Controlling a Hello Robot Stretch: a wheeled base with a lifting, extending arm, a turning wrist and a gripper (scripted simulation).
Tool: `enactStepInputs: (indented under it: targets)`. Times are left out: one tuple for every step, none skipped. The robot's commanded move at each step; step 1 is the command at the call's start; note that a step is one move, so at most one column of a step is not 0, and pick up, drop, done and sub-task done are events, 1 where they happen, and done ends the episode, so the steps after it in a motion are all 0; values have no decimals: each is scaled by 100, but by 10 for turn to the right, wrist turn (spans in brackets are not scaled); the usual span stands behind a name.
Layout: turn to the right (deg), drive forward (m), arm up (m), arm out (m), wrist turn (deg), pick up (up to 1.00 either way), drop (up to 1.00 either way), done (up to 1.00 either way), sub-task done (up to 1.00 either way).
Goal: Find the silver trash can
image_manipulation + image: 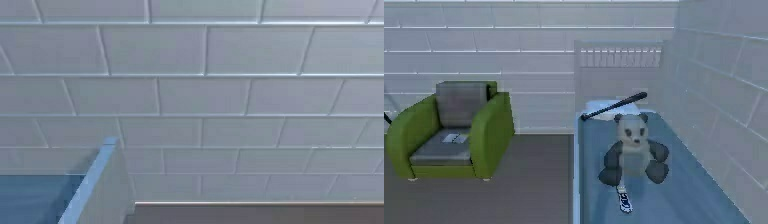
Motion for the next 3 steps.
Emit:
enactStepInputs:
  targets:
    - [-450, 0, 0, 0, 0, 0, 0, 0, 0]
    - [-450, 0, 0, 0, 0, 0, 0, 0, 0]
    - [-450, 0, 0, 0, 0, 0, 0, 0, 0]
